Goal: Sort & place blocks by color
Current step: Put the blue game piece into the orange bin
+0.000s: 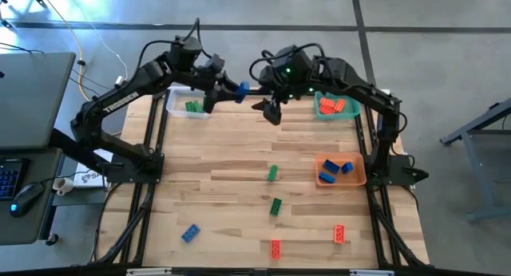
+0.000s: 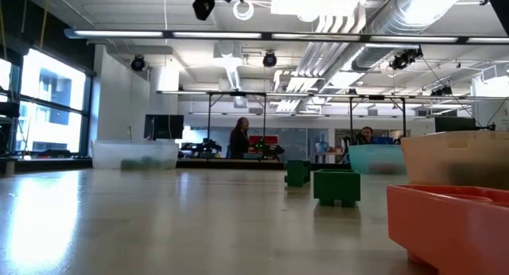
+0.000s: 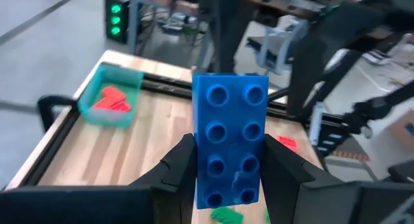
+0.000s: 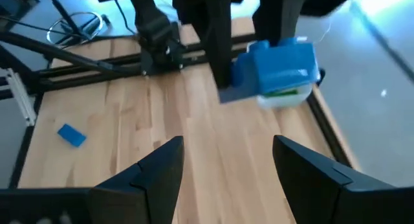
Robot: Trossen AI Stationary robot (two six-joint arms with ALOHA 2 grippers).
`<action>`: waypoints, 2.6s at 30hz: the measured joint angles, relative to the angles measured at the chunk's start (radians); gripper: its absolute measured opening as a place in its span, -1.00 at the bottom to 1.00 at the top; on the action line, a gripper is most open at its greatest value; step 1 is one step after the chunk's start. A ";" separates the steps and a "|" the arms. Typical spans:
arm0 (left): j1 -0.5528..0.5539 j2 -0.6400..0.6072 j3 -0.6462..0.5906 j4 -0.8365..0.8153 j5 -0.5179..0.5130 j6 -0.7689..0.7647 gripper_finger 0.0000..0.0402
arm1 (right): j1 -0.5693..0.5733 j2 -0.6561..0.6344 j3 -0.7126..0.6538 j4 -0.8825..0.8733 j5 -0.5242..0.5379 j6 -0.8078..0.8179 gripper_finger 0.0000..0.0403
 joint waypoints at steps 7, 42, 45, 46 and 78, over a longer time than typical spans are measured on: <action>0.000 -0.006 0.000 0.098 0.149 -0.019 -0.48 | 0.038 -0.009 0.000 0.049 0.104 -0.001 0.12; -0.056 -0.005 0.001 0.337 0.294 -0.095 -0.48 | 0.063 -0.070 0.000 0.180 -0.009 0.018 0.12; -0.044 -0.005 0.001 0.337 0.286 -0.097 -0.48 | 0.063 -0.070 0.000 0.187 -0.041 0.018 0.12; -0.043 -0.005 0.001 0.337 0.283 -0.097 -0.48 | 0.063 -0.069 0.000 0.198 -0.043 0.019 0.12; -0.111 0.004 0.000 0.392 0.176 -0.086 -0.47 | 0.064 -0.054 0.000 0.296 0.013 0.044 -0.03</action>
